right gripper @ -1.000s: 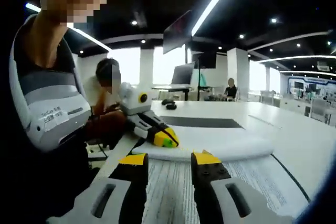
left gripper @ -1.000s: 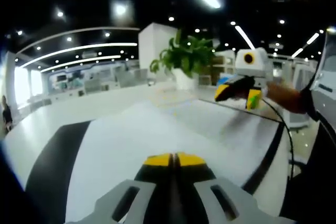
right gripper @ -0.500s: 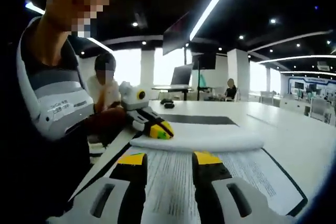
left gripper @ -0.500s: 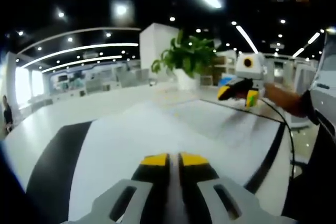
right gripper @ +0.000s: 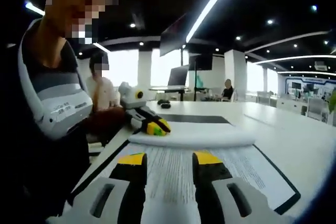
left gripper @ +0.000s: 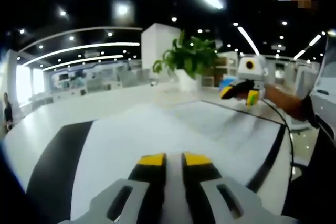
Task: Flip through the bound document one page at a time
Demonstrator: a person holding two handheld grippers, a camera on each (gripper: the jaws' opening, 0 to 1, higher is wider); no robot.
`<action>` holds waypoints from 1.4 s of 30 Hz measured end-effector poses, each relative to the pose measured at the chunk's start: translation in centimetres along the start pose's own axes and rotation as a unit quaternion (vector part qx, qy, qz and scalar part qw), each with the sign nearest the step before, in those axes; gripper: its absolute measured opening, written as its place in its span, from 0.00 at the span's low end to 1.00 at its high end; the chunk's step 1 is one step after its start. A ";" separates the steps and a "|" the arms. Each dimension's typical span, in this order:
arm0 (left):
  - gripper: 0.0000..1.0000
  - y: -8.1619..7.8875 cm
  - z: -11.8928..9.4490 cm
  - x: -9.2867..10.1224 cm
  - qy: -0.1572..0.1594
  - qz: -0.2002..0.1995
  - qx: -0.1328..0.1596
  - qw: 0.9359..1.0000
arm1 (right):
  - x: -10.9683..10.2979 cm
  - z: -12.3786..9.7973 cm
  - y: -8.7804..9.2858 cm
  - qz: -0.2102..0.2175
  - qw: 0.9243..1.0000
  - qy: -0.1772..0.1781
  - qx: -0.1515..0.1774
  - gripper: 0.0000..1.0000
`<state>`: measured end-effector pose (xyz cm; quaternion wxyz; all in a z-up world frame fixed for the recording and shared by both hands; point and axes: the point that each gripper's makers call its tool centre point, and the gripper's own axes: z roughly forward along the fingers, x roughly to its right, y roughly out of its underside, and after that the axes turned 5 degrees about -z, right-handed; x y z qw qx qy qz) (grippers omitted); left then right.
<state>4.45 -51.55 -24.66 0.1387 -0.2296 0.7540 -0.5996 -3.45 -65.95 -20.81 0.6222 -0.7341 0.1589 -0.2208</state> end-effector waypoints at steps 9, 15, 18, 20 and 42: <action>0.18 -0.3 -0.3 0.0 0.010 -0.009 0.004 1.000 | 0.4 -0.4 0.3 0.011 1.000 0.000 0.000 0.37; 0.19 -0.9 -0.4 0.4 0.022 -0.019 0.014 0.999 | 0.6 -0.6 0.4 0.014 1.000 0.005 -0.001 0.37; 0.20 -1.7 -0.5 0.8 0.033 -0.033 0.028 0.999 | 0.6 -0.6 0.4 0.013 1.000 0.006 0.000 0.37; 0.20 -2.1 -0.5 1.2 0.039 -0.038 0.035 0.998 | 0.5 -0.6 0.4 0.013 1.000 0.006 0.000 0.37; 0.31 -3.5 1.3 7.6 0.128 -0.009 0.042 0.991 | 1.0 -0.8 0.6 0.015 1.000 0.014 -0.001 0.37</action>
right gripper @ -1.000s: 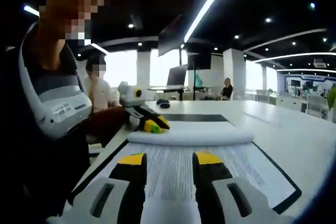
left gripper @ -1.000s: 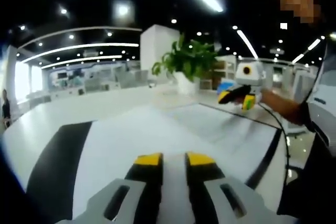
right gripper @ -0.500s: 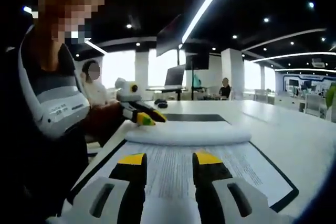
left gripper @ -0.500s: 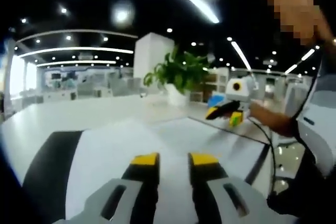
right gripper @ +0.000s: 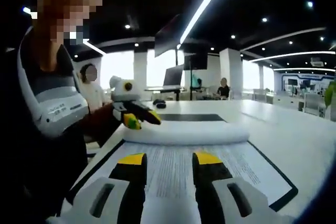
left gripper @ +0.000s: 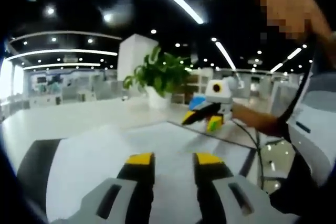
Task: Flip through the bound document one page at a time
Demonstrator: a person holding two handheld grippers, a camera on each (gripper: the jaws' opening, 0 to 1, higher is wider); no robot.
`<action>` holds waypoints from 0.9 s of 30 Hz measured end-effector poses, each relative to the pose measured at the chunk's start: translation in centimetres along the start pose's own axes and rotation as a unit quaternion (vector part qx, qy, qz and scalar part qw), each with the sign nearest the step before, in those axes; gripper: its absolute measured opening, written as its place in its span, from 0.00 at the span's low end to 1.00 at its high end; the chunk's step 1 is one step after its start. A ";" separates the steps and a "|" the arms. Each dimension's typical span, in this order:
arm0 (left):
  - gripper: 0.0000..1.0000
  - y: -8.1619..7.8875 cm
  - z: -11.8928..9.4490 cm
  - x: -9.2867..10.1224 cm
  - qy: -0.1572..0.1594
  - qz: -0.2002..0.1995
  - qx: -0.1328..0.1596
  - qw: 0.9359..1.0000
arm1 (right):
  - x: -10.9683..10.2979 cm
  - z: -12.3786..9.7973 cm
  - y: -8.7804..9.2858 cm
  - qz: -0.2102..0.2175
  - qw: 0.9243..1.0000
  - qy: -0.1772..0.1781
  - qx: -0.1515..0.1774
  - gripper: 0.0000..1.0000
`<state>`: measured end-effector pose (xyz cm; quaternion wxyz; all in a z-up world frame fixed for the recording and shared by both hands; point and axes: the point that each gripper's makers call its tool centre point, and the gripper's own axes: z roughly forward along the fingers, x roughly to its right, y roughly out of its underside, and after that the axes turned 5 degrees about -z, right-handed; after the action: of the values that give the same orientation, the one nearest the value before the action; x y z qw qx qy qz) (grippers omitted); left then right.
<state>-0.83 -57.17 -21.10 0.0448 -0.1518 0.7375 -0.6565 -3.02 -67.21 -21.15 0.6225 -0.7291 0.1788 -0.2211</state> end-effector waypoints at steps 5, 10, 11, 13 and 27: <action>0.34 -0.2 0.5 0.8 0.016 0.007 0.004 1.000 | 0.0 0.0 0.0 -0.001 1.000 -0.001 -0.001 0.37; 0.33 -0.2 0.9 1.5 0.028 0.011 0.003 1.000 | 0.0 -0.1 0.0 -0.002 1.000 0.000 -0.001 0.37; 0.33 -0.2 1.0 1.7 0.031 0.012 0.003 0.999 | 0.0 -0.1 0.0 -0.001 1.000 0.000 0.000 0.37; 0.33 -0.2 1.1 1.9 0.035 0.013 0.002 0.999 | 0.0 -0.1 -0.1 -0.002 1.000 0.000 0.000 0.37; 0.33 -0.2 2.2 3.9 0.058 0.018 -0.002 0.998 | 0.0 -0.3 -0.1 -0.004 1.000 0.000 -0.002 0.37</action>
<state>-3.92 -60.39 -20.70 0.0139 -0.1003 0.7427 -0.6620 -3.22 -67.42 -20.97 0.6205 -0.7309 0.1763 -0.2229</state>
